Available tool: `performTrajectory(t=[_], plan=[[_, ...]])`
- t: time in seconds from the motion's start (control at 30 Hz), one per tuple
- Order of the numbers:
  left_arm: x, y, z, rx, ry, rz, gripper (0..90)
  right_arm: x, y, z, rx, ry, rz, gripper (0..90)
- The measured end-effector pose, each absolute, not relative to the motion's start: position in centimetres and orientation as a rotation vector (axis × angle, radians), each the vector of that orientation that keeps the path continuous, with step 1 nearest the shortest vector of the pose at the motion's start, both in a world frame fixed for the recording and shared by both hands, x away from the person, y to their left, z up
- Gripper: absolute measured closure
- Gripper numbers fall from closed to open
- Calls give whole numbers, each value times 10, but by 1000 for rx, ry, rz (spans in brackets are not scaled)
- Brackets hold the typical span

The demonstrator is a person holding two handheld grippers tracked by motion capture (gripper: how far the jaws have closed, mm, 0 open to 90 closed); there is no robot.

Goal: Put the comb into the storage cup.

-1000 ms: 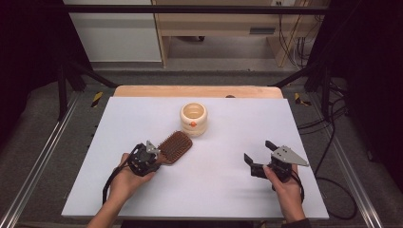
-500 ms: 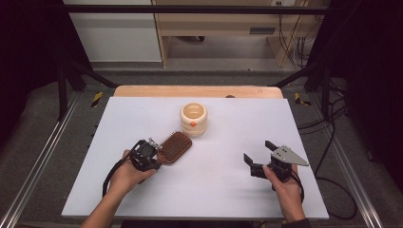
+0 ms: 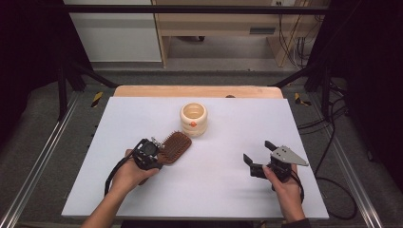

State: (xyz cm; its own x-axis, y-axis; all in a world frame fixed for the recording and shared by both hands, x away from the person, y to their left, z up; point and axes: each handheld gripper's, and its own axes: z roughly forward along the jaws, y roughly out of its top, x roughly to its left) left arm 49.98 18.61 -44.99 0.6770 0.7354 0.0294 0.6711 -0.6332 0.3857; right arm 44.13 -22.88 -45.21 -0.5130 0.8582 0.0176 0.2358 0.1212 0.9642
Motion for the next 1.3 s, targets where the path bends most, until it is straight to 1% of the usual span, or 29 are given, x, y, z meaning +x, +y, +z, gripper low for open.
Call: performTrajectory(t=[0.27, 0.7, 0.9, 1.1, 1.3], plan=[[496, 184, -452, 2523, 1125, 298, 722, 441, -228, -452, 1057, 1837, 1414, 49], [488, 186, -453, 2493, 1080, 361, 725, 441, -228, -452, 1059, 1835, 1413, 50], [483, 190, -447, 2428, 1048, 407, 725, 441, -229, -452, 1061, 1830, 1419, 50], [471, 196, -441, 2378, 1007, 482, 725, 440, -228, -451, 1052, 1831, 1421, 50], [464, 203, -436, 2274, 992, 547, 725, 439, -226, -451, 1052, 1834, 1431, 50]])
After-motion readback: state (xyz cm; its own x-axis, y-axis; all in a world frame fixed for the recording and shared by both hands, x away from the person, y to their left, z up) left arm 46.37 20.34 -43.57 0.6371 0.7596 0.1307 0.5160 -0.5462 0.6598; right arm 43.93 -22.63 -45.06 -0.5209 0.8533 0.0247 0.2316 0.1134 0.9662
